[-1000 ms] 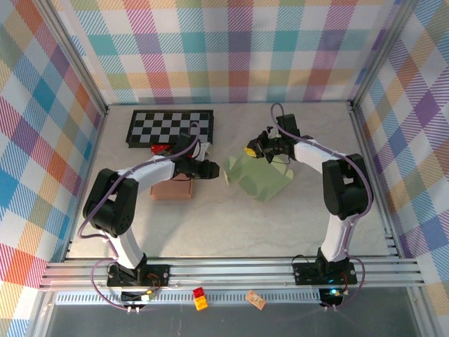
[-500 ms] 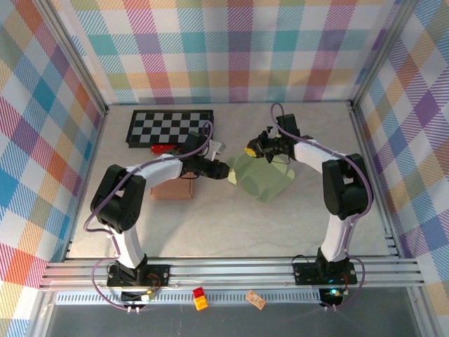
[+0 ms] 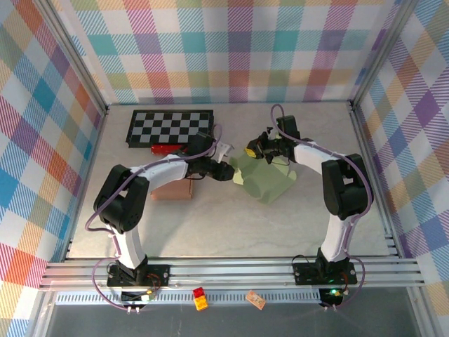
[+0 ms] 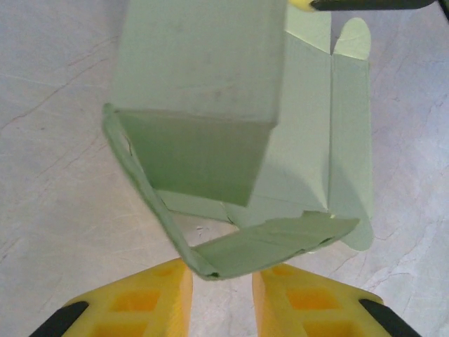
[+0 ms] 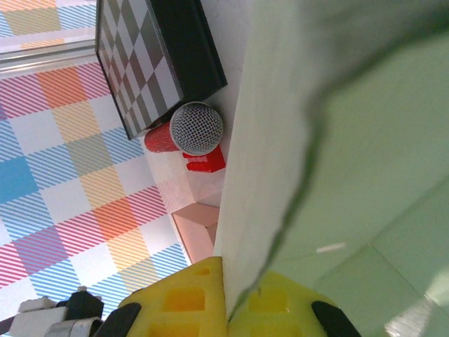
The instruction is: Fold the paper box
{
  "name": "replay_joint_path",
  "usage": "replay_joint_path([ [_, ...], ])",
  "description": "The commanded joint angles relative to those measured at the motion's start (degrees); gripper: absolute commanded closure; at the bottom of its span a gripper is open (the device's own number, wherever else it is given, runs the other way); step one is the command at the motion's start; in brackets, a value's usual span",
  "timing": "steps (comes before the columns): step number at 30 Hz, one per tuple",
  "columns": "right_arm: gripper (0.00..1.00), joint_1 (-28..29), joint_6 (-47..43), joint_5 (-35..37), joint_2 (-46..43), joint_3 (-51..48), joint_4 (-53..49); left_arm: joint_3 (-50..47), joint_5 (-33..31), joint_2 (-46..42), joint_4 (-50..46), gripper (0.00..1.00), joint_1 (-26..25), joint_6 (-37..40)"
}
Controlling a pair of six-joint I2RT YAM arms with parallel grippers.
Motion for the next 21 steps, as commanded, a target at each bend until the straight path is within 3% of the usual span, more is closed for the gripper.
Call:
replay_joint_path([
  [1,1.00,0.47,0.16,0.73,-1.47,-3.38,3.23,1.06,-1.77,1.13,2.06,0.73,-0.84,0.53],
  [5,1.00,0.71,2.92,2.07,-3.37,-7.42,9.08,0.40,-5.78,1.00,3.47,0.71,-1.37,-1.05],
  [11,1.00,0.73,6.39,4.35,-5.81,-11.49,16.05,-1.34,-6.59,0.57,6.40,0.65,-3.02,-4.47],
  [21,1.00,0.73,9.22,6.24,-8.52,-11.50,18.47,-4.45,-10.78,-2.70,8.78,0.58,-4.02,-9.27],
])
